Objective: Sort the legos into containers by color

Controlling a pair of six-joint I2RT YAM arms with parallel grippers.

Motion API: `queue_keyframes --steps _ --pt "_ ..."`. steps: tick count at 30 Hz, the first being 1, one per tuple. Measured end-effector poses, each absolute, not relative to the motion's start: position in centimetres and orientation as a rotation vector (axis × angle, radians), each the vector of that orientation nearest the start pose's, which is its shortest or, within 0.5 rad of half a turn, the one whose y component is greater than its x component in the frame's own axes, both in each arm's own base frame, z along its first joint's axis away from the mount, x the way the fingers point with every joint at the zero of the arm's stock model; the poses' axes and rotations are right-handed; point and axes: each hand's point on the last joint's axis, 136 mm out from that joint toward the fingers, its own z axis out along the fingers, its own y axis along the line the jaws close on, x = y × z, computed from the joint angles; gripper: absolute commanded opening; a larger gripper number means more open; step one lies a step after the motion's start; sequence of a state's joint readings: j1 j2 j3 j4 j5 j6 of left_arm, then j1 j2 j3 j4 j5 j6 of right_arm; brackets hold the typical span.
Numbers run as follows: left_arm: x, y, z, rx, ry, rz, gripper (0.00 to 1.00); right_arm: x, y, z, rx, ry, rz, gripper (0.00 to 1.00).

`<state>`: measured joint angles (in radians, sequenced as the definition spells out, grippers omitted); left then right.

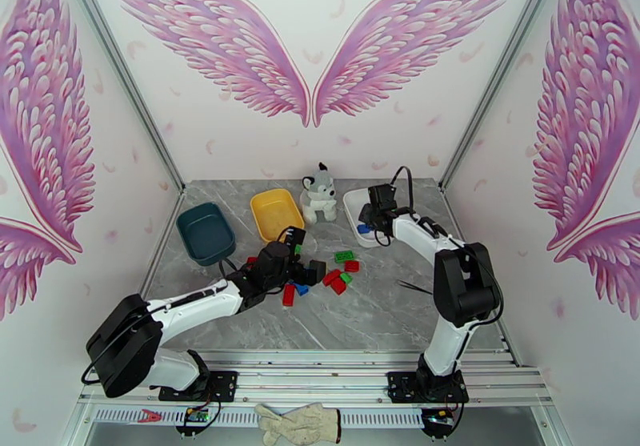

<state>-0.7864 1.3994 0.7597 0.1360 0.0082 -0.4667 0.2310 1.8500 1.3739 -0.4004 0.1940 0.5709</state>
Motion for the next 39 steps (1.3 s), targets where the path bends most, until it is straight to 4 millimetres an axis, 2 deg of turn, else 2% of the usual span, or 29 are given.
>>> queue_keyframes --steps 5,8,11,13,16,18,21,25,28,34,39 --pt "30.2 -28.8 15.6 0.323 2.146 -0.68 0.99 48.4 8.7 13.0 0.467 2.375 0.156 0.69" --pt "30.5 -28.1 15.4 0.3 2.156 -0.646 0.99 46.7 10.2 14.3 0.415 2.359 0.19 0.67" --pt "31.2 -26.8 15.7 0.243 2.154 -0.637 0.99 44.1 13.2 16.2 0.315 2.332 0.255 0.65" --pt "31.8 -25.1 16.0 0.177 2.148 -0.637 0.99 42.2 15.6 17.3 0.234 2.307 0.307 0.65" --pt "32.7 -21.9 15.6 0.053 2.15 -0.642 0.99 39.2 18.6 17.5 0.114 2.299 0.352 0.64" --pt "33.2 -20.1 15.0 -0.025 2.156 -0.648 0.99 36.9 20.3 16.6 0.035 2.317 0.366 0.65" --pt "33.5 -17.6 13.9 -0.14 2.169 -0.667 0.99 33.7 22.3 13.9 -0.076 2.372 0.373 0.66" --pt "33.5 -16.1 12.7 -0.238 2.182 -0.716 0.99 29.4 25.1 10.7 -0.24 2.442 0.378 0.66" --pt "33.6 -15.6 12.5 -0.286 2.174 -0.758 0.99 27.2 27.4 9.1 -0.347 2.467 0.397 0.64" --pt "33.8 -15.5 12.8 -0.322 2.155 -0.816 0.99 24.6 30.2 4.5 -0.497 2.55 0.349 0.62" --pt "33.8 -15.9 13.1 -0.322 2.143 -0.852 0.99 24.7 31.0 2.1 -0.529 2.591 0.295 0.6"
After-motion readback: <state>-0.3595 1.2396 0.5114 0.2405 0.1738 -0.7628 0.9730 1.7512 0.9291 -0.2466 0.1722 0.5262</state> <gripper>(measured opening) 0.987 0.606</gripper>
